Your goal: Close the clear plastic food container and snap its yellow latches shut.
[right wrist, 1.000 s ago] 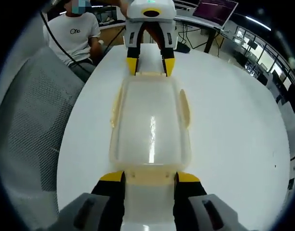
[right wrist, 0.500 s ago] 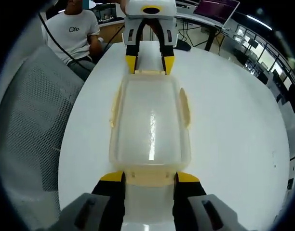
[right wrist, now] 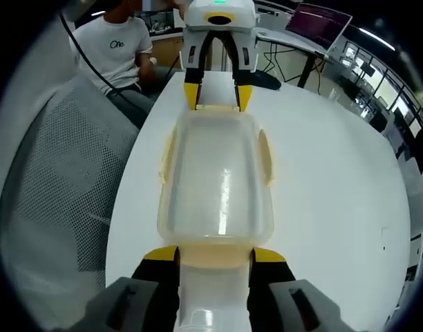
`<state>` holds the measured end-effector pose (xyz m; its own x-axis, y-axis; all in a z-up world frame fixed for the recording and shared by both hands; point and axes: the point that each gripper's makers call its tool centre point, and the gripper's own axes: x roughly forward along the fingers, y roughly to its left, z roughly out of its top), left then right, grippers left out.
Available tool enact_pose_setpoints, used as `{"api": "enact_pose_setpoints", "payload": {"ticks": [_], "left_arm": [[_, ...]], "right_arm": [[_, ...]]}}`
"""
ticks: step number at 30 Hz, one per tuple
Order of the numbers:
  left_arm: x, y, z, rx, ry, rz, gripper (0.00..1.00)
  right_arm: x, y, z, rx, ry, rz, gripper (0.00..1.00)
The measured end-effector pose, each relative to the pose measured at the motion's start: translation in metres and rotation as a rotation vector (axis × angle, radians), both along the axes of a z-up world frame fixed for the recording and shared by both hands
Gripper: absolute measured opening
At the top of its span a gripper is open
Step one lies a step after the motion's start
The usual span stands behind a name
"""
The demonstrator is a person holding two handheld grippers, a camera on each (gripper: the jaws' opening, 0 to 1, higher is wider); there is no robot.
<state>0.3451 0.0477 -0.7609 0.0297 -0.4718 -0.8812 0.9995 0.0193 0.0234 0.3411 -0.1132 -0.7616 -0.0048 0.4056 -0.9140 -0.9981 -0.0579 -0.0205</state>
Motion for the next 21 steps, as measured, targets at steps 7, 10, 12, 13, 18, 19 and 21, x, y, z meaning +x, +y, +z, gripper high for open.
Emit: {"api": "enact_pose_setpoints", "payload": {"ticks": [7,10,12,13,18,19,21], "left_arm": [[-0.006,-0.001,0.009,0.013,-0.021,-0.010,0.36],[-0.010,0.000,0.017,0.016,-0.021,-0.021,0.36],[-0.010,0.000,0.022,0.017,-0.024,-0.024,0.36],[-0.010,0.000,0.024,0.016,-0.023,-0.023,0.36],[-0.013,-0.002,0.029,0.041,-0.028,-0.039,0.36],[-0.013,-0.003,0.030,0.042,-0.030,-0.040,0.36],[-0.014,-0.006,0.035,0.040,-0.030,-0.038,0.36]], "right_arm": [[-0.009,0.000,0.013,-0.007,-0.026,-0.016,0.36],[-0.014,0.000,0.020,-0.006,-0.028,-0.023,0.36],[-0.015,0.000,0.024,-0.002,-0.031,-0.034,0.36],[-0.015,0.000,0.026,-0.002,-0.033,-0.036,0.36],[-0.019,-0.002,0.034,0.002,-0.024,-0.046,0.36],[-0.019,-0.002,0.036,0.002,-0.027,-0.047,0.36],[-0.021,-0.006,0.038,-0.001,-0.030,-0.049,0.36]]}}
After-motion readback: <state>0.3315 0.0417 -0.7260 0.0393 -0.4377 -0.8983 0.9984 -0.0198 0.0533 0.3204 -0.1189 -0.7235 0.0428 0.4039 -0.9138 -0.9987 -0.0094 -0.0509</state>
